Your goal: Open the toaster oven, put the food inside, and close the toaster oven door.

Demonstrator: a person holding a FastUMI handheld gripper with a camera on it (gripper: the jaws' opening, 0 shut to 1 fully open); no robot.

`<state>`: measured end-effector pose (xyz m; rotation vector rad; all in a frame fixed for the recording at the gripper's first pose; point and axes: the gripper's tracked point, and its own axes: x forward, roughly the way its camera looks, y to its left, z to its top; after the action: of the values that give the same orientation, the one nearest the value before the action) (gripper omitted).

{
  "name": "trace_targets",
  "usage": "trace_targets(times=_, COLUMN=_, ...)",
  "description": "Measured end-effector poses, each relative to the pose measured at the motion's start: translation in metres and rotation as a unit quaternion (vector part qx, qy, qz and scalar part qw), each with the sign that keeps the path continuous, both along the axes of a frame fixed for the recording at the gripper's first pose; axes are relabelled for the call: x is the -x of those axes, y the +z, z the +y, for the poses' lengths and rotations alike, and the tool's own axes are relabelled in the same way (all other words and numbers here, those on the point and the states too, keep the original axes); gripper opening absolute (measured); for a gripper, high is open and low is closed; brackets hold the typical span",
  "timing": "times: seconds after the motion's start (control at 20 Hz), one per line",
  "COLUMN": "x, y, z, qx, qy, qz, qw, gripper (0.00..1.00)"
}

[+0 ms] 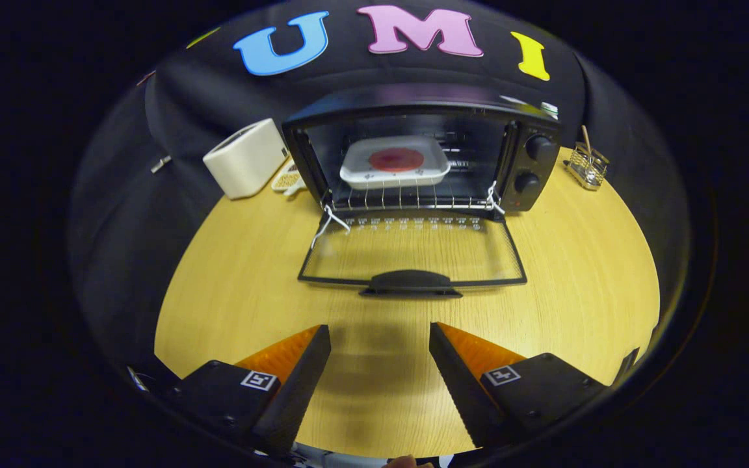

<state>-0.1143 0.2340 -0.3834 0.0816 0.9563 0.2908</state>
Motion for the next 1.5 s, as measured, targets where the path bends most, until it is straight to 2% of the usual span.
trace_targets(times=0.15, x=0.004, y=-0.030, z=0.009, qx=0.029, qy=0.011, qz=0.023, qw=0.999, gripper=0.99)
trace_targets(times=0.3, x=-0.004, y=-0.046, z=0.016, qx=0.047, qy=0.004, qz=0.031, qw=0.998, gripper=0.99)
trace_targets(times=0.6, x=-0.036, y=-0.063, z=0.002, qx=0.068, qy=-0.061, qz=0.033, qw=0.995, gripper=0.99)
trace_targets(times=0.75, x=-0.049, y=-0.065, z=-0.005, qx=0.068, qy=-0.079, qz=0.033, qw=0.994, gripper=1.00)
trace_targets(times=1.1, x=-0.052, y=-0.054, z=-0.006, qx=0.061, qy=-0.079, qz=0.017, qw=0.995, gripper=0.99)
trace_targets(times=1.5, x=-0.050, y=0.005, z=-0.010, qx=0.036, qy=-0.079, qz=-0.075, qw=0.993, gripper=0.99)
